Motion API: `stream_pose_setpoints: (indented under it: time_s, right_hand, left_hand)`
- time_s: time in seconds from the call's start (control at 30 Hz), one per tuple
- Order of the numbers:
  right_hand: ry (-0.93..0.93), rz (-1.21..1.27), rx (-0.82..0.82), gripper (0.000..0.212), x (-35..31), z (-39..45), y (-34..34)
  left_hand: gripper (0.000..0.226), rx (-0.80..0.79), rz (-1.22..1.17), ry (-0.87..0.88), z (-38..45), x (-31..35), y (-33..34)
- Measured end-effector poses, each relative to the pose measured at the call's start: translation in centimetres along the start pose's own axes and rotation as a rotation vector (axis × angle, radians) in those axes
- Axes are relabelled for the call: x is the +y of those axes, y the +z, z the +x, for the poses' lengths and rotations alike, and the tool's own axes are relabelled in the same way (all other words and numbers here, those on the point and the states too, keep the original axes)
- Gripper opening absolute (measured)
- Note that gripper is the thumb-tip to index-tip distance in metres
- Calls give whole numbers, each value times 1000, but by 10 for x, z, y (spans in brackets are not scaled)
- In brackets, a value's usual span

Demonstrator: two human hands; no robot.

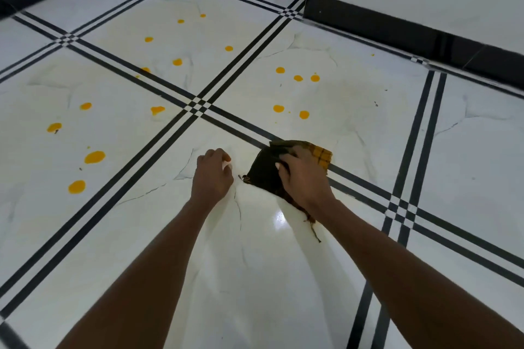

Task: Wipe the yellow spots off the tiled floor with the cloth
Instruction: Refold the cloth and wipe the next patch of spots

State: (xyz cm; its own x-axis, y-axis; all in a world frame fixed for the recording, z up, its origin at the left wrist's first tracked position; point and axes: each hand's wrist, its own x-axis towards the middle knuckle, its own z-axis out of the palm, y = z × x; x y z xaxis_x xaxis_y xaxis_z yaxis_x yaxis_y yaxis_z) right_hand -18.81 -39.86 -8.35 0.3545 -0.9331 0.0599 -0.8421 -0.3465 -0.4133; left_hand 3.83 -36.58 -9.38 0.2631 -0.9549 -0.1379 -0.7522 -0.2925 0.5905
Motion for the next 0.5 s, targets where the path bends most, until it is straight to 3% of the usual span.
stream_pose_setpoints:
  time_s: [0.13,0.3,0.5]
  right_hand:
    - [27,-119,-117,66,15,9,37]
    - [139,-202,86,67,56,47,44]
    - [161,-214,31,68,85,134,33]
  left_hand:
    - [43,26,169,125,26,-6,12]
    - [57,86,294,192,64,-11,32]
    - [58,88,316,167,68,-15,40]
